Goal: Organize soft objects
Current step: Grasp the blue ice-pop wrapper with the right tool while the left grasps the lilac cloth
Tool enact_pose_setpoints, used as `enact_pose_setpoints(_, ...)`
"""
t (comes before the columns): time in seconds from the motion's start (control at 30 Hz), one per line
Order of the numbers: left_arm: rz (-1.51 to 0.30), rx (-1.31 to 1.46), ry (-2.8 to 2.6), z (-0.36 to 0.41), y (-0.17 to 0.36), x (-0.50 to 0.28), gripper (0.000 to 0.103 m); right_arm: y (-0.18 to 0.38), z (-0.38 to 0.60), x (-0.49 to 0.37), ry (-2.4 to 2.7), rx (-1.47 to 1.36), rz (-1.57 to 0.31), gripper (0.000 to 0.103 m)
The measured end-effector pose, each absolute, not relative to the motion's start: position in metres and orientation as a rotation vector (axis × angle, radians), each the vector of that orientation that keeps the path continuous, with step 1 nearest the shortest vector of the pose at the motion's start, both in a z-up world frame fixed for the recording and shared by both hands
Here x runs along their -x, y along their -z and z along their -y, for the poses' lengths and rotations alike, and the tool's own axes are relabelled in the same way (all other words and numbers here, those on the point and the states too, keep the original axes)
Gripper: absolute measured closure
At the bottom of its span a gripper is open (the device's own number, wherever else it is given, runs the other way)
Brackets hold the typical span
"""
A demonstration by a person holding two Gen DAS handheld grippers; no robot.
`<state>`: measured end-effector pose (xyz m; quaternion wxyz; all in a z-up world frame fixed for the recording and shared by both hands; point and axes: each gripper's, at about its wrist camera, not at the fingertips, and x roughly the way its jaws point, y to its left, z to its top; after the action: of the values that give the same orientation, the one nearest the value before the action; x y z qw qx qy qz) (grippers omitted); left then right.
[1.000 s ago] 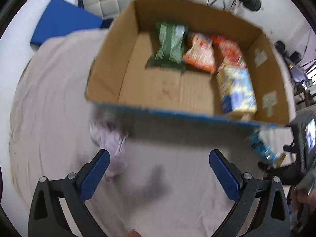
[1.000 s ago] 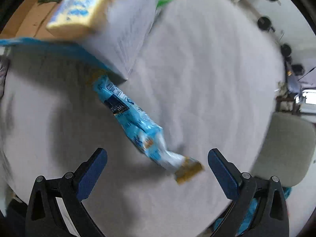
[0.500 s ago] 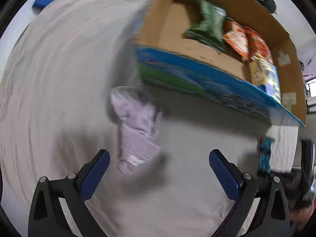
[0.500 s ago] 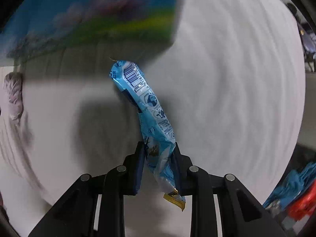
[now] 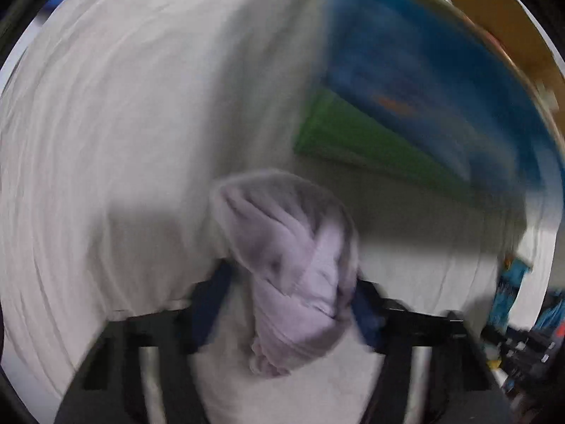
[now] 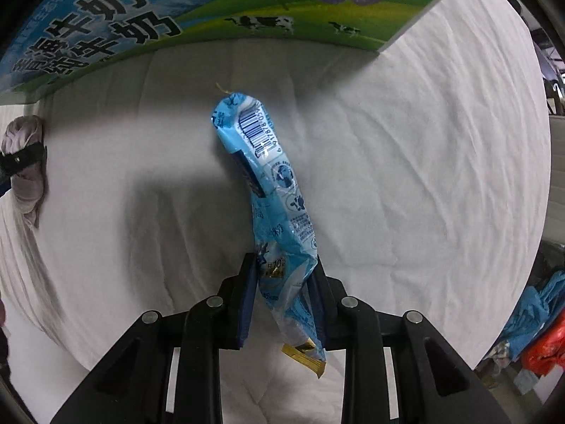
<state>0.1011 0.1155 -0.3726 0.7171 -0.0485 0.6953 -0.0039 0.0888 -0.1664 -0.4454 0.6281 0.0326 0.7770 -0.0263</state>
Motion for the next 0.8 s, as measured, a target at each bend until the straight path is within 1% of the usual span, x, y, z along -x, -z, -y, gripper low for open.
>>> enact_pose_setpoints(0.03,-1.542,0.101,0.026,-0.110,0.372,-0.094,0.061,0.447,0.161,-0.087,0.058,-0.086,-1.781,0.075)
enact_pose_setpoints(0.07,-1.544,0.085,0.040,-0.105,0.371,-0.088,0.062,0.448,0.158,-0.084,0.058,-0.099,-1.783,0.076)
enact_pose_setpoints(0.13,-1.542,0.064,0.054,-0.095,0.369,-0.072,0.062,0.449,0.154,-0.086,0.049,-0.107,-1.791,0.076)
enact_pose_setpoints(0.27,-1.574,0.063,0.105,-0.068,0.369,-0.039,0.062,0.451,0.153,-0.058,0.020,-0.126,-1.804,0.077)
enact_pose_setpoints(0.4,-1.626,0.016,0.136,-0.040,0.381,-0.013,0.062,0.454,0.148,-0.035,-0.015,-0.144,-1.825,0.077)
enact_pose_setpoints(0.47,-1.588,-0.036,0.111,-0.034,0.378,-0.010,0.061,0.458,0.148,-0.028,-0.009,-0.140,-1.833,0.076)
enact_pose_setpoints(0.5,-1.590,-0.042,0.104,-0.032,0.378,-0.011,0.059,0.460,0.149,-0.027,-0.006,-0.148,-1.831,0.077)
enact_pose_setpoints(0.57,-1.608,-0.028,0.139,-0.022,0.380,-0.013,0.037,0.463,0.145,-0.023,0.004,-0.163,-1.827,0.076)
enact_pose_setpoints(0.6,-1.612,-0.029,0.146,-0.010,0.381,-0.012,0.035,0.464,0.145,-0.023,0.005,-0.163,-1.829,0.076)
enact_pose_setpoints(0.7,-1.597,-0.042,0.109,0.003,0.381,-0.013,0.034,0.461,0.147,-0.021,0.006,-0.150,-1.831,0.076)
enact_pose_setpoints(0.73,-1.587,-0.022,0.102,0.004,0.381,-0.012,0.029,0.461,0.146,-0.025,0.005,-0.142,-1.827,0.076)
enact_pose_setpoints(0.77,-1.582,0.003,0.105,0.005,0.380,-0.010,0.020,0.462,0.144,-0.035,0.005,-0.142,-1.826,0.076)
enact_pose_setpoints(0.8,-1.588,0.017,0.120,0.001,0.381,-0.004,0.013,0.464,0.142,-0.033,0.004,-0.142,-1.823,0.076)
